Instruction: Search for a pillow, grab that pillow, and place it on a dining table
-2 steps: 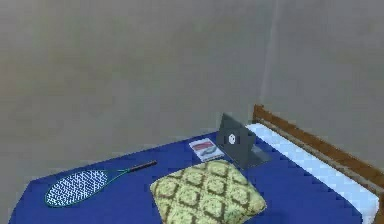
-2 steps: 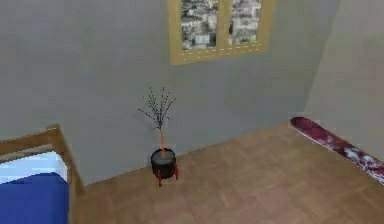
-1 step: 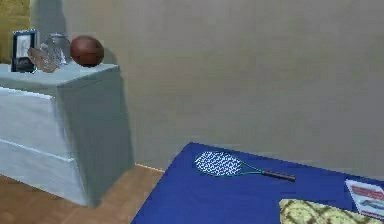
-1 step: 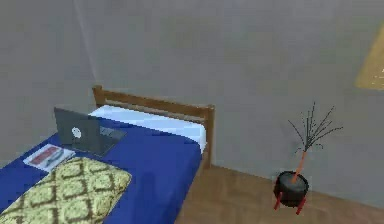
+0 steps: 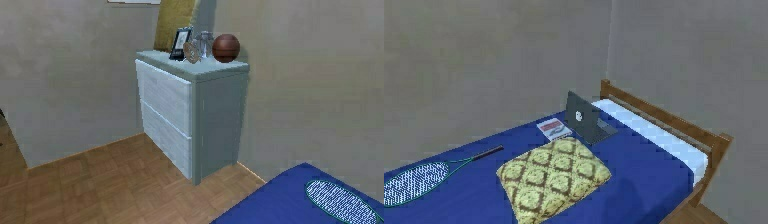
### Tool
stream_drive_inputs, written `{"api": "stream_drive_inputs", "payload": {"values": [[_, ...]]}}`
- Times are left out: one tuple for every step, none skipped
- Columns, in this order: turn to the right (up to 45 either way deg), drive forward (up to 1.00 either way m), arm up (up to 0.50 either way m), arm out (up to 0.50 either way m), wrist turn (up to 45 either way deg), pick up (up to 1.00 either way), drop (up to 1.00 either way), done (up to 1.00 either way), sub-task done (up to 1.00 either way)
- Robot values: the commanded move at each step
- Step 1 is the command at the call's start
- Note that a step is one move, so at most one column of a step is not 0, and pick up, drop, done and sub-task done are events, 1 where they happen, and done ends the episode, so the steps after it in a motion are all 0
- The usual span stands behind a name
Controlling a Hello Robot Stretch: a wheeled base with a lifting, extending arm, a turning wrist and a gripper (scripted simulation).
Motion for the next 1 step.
{"api": "stream_drive_inputs", "payload": {"values": [[0.0,0.00,0.50,0.00,0.0,0.00,0.00,0.00,0.00]]}}
